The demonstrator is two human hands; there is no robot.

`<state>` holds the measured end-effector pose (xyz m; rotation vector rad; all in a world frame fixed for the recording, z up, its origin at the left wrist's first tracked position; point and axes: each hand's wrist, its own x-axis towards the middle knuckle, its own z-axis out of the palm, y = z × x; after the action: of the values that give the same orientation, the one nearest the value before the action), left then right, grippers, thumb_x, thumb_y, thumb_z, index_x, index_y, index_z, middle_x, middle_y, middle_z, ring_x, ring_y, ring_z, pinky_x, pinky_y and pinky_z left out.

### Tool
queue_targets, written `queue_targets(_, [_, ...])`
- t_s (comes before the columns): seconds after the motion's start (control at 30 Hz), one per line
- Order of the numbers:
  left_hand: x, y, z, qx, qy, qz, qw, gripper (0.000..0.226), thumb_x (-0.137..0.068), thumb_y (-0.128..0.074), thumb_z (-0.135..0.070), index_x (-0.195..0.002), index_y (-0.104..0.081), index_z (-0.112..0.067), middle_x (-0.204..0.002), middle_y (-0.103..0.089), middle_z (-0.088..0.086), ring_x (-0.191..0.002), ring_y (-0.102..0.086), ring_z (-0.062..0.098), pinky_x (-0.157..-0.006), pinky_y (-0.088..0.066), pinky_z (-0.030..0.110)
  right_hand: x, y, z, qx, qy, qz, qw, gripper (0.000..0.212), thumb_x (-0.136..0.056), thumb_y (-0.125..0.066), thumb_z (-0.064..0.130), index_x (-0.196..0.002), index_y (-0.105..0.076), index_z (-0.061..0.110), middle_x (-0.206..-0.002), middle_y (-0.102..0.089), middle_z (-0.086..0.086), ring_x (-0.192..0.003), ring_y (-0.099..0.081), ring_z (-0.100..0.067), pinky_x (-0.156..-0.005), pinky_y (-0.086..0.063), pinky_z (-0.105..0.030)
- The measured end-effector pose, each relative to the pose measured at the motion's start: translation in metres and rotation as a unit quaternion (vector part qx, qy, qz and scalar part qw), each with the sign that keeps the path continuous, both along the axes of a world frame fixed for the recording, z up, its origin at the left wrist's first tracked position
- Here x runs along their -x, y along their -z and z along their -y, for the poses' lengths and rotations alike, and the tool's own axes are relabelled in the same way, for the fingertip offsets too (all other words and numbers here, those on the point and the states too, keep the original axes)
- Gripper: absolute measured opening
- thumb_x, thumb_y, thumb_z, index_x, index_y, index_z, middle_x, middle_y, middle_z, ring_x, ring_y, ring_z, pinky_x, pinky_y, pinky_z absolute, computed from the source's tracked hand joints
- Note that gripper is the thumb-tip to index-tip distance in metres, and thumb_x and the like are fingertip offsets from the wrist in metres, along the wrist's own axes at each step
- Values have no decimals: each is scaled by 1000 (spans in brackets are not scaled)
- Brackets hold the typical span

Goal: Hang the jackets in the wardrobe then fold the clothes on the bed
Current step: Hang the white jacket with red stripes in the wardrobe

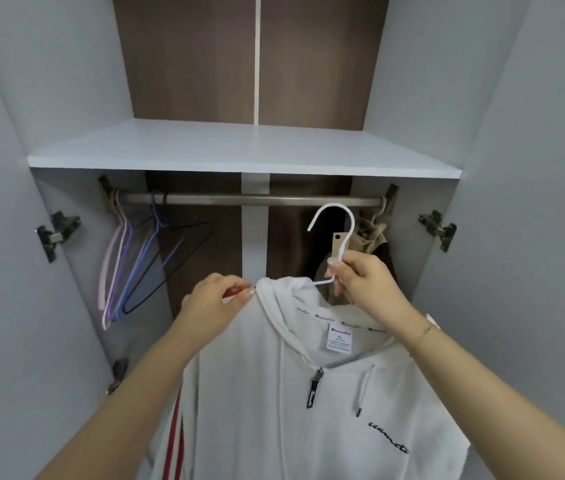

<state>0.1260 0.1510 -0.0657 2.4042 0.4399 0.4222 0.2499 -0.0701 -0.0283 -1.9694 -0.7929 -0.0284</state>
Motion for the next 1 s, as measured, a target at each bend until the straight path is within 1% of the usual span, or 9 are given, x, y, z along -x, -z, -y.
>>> queue_targets(0.07, [-10,7,9,39,-4,37,999,33,-96,-59,-36,-124,-64,-21,-120,-56,0,-113,-53,16,-101,-44,36,-15,11,1,-50,40,-72,995,34,-101,-50,21,-71,-62,13,-50,-56,2,-39,-42,-4,-45,-35,-15])
queue_targets(0.17, [-27,17,21,140,-7,71,988,28,-96,-59,-27,-124,-63,-22,-124,-55,-3,-110,-54,9,-88,-42,20,-39,23,-6,-88,79,-161,980,33,-102,-49,22,-75,-62,9,-54,-56,-5,-40,-44,-9,-41,-35,-18])
queue_targets(0.3, [-55,34,33,288,-59,144,945,21,-94,-61,-18,-108,-68,-32,-113,-67,-14,-98,-62,-6,-74,-45,6,-79,35,-37,-123,84,-227,962,29,-104,-44,19,-83,-58,5,-58,-52,-7,-40,-46,-10,-39,-39,-18])
queue_targets(0.37, [-74,39,38,331,-58,140,931,23,-93,-62,-16,-104,-69,-35,-108,-69,-15,-94,-63,-8,-73,-45,7,-104,40,-50,-137,89,-233,959,26,-105,-42,17,-88,-56,2,-58,-51,-7,-36,-46,-8,-38,-39,-18])
queue_targets(0.47, [-106,43,38,349,-57,127,927,25,-92,-63,-15,-102,-70,-36,-106,-70,-15,-97,-64,-2,-76,-46,14,-147,48,-57,-154,99,-231,955,27,-105,-40,16,-88,-56,4,-59,-52,-8,-40,-46,-13,-45,-42,-24])
queue_targets(0.67, [-166,45,33,363,-57,108,924,26,-94,-61,-13,-102,-70,-36,-104,-68,-19,-97,-62,-5,-69,-44,4,-247,51,-57,-220,140,-248,933,28,-105,-39,15,-84,-55,6,-55,-50,-4,-38,-45,-9,-43,-44,-21])
queue_targets(0.8, [-194,45,29,360,-53,93,927,25,-95,-60,-13,-103,-69,-35,-105,-67,-18,-101,-60,-1,-75,-43,10,-309,61,-56,-182,187,-220,940,28,-106,-39,16,-88,-58,5,-60,-53,-6,-42,-49,-9,-47,-44,-22])
queue_targets(0.93, [-219,45,30,354,-59,77,930,25,-95,-61,-13,-97,-70,-36,-91,-68,-29,-93,-62,-7,-68,-44,4,-343,89,-59,-145,194,-223,944,30,-105,-40,16,-86,-61,6,-69,-57,-7,-67,-54,-21,-69,-48,-37])
queue_targets(1.0, [-227,47,33,352,-50,74,932,25,-95,-60,-15,-97,-71,-37,-92,-68,-29,-92,-62,-8,-70,-46,6,-346,98,-57,-136,201,-238,940,29,-105,-39,12,-100,-63,-4,-73,-58,-6,-71,-56,-20,-73,-51,-35])
